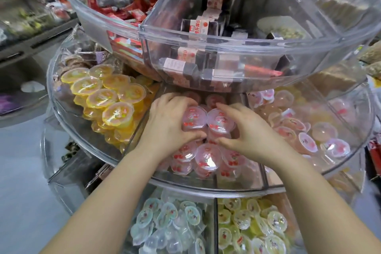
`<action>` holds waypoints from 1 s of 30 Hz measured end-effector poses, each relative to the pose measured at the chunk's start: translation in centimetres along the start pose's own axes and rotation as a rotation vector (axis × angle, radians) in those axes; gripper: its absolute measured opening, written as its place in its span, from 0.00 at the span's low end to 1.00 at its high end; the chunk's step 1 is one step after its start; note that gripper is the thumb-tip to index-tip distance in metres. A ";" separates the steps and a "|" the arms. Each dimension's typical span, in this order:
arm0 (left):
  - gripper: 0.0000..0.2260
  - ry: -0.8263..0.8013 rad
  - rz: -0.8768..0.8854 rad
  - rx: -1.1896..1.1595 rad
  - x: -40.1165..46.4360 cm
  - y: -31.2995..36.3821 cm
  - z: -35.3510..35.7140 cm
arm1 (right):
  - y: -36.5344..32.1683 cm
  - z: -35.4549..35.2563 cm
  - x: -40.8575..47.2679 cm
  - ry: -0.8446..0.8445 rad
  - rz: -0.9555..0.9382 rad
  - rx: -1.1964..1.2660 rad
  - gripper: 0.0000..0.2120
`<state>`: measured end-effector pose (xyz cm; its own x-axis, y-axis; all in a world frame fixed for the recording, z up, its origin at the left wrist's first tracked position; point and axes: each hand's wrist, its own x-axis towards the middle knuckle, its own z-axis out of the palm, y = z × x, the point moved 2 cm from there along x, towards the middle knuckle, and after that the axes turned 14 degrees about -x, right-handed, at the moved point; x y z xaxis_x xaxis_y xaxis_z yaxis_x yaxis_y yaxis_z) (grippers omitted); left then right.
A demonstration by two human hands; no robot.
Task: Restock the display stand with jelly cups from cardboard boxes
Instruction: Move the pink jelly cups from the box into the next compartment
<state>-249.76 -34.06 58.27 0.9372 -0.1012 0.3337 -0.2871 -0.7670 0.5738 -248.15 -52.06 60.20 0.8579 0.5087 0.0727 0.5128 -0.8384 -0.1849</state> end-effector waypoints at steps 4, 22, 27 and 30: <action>0.34 -0.152 0.076 -0.043 -0.2 -0.5 -0.8 | 0.2 -0.2 -0.2 0.016 0.017 0.027 0.34; 0.32 -0.058 0.105 0.012 0.0 -0.2 -0.5 | 1.1 -0.3 0.0 0.012 -0.003 0.064 0.38; 0.36 0.041 0.080 -0.219 -1.5 -0.4 -2.4 | 0.9 -1.4 -1.1 0.137 0.090 0.151 0.42; 0.27 0.210 0.014 -0.315 -3.9 -0.9 -4.0 | -0.5 -2.2 -2.1 0.281 0.108 0.174 0.31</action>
<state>-253.99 -30.43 59.44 0.8812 0.0465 0.4704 -0.3771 -0.5309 0.7589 -250.10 -53.14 62.27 0.8947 0.3250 0.3064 0.4263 -0.8261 -0.3685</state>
